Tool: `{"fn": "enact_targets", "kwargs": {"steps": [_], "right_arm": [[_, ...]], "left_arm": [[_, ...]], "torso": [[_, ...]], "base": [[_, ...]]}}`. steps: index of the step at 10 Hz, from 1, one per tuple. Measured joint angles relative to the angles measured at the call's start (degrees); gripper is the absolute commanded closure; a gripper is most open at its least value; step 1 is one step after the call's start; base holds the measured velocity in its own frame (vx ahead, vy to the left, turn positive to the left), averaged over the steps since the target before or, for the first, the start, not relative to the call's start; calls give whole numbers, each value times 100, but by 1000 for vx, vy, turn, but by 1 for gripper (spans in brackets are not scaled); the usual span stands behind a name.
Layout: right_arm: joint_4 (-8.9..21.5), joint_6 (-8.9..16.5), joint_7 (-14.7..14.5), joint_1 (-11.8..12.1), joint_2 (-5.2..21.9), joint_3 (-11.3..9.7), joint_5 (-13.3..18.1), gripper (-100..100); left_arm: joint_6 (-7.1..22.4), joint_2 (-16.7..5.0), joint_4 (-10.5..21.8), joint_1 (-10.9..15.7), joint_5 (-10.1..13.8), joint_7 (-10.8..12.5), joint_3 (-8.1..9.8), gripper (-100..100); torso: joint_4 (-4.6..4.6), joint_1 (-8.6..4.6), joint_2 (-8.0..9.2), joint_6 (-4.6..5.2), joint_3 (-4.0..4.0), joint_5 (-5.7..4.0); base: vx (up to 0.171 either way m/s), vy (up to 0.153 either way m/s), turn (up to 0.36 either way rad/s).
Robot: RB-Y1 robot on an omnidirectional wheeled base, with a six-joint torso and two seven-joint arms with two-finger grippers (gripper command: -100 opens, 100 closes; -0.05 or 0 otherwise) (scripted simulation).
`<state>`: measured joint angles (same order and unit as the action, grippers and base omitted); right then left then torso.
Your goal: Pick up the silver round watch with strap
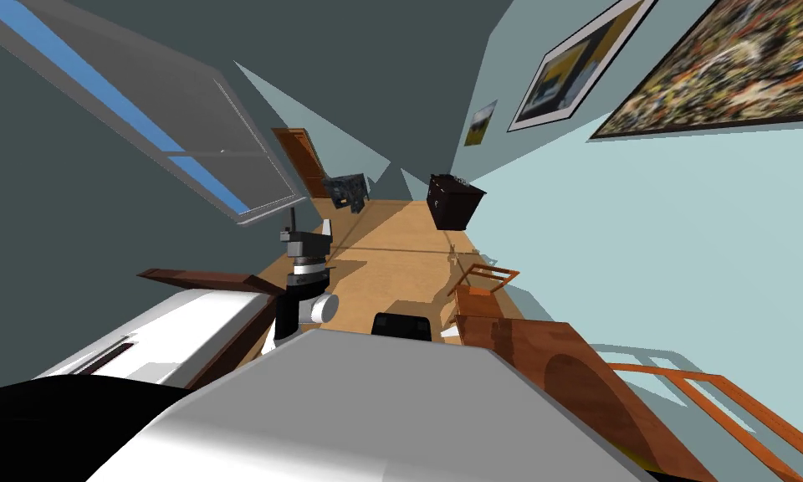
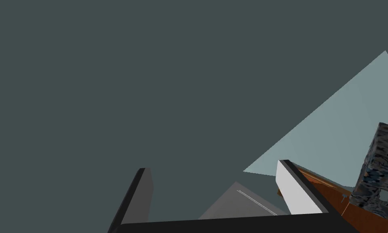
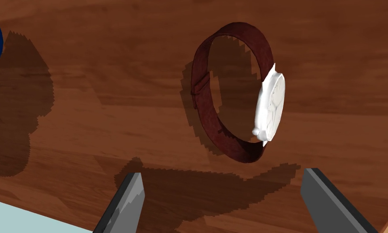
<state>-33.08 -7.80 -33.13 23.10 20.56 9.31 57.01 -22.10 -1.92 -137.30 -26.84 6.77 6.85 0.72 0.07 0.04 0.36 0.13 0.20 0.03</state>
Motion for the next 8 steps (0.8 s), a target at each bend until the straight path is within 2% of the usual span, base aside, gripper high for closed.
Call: {"fn": "enact_targets", "kwargs": {"steps": [1,3,5,7,8], "right_arm": [[-49,159,162,14,30,-207,-171,-100],[-56,419,348,15,45,-511,-510,-100],[-48,625,480,-5,53,-712,-831,-100],[-124,836,651,21,93,-1048,-1128,-100],[-132,855,670,26,96,-1072,-1143,100]], "left_arm": [[0,0,0,0,0,0,0,0],[0,0,0,2,0,0,-1,0],[0,0,0,1,0,0,0,0],[0,0,0,-1,0,0,1,0],[0,0,0,-1,0,0,1,0]], "torso": [[1,-2,13,2,6,-1],[5,4,18,-7,10,1],[4,-1,17,-3,10,0],[-1,-5,-6,3,-2,-1],[-4,-7,-21,2,-11,-1]], "base": [[-109,-4,-22],[-125,18,297],[-126,11,220],[-29,6,-5],[0,0,0]]}}
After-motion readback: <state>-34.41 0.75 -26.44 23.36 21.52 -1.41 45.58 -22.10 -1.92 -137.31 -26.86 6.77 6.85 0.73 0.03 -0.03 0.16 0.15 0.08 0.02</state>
